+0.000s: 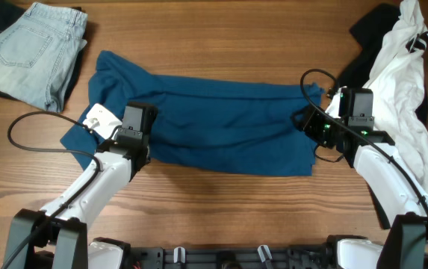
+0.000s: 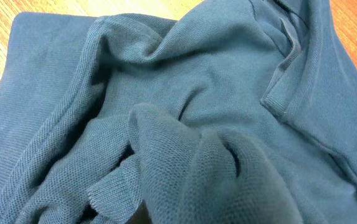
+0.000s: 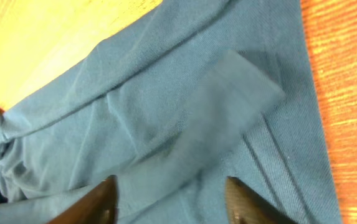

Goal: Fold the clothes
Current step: 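Move both grippers up to the shirt's top edge, folding the hem over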

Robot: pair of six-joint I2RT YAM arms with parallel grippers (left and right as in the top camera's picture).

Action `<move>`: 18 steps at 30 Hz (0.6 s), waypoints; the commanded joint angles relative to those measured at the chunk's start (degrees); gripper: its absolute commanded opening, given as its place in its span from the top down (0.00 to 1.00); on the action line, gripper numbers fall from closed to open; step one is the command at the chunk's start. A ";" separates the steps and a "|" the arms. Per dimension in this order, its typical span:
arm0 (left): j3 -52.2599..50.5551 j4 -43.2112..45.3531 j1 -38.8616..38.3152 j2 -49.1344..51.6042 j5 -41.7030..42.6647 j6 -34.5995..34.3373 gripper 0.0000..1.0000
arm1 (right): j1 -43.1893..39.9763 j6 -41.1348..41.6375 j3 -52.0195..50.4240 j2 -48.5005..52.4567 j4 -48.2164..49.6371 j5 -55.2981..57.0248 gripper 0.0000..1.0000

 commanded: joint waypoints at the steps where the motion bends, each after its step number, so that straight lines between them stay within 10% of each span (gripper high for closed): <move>1: 0.92 0.00 0.46 0.55 -0.35 0.63 0.65 | 0.20 -0.61 0.59 0.22 -2.05 1.05 0.33; 5: 0.92 0.20 0.46 0.55 0.00 0.61 0.08 | 0.20 -0.70 0.59 0.22 -4.37 1.14 0.34; 18: 0.98 11.89 -0.83 0.04 6.62 12.41 0.00 | 0.20 -5.79 1.66 0.20 2.47 0.96 0.16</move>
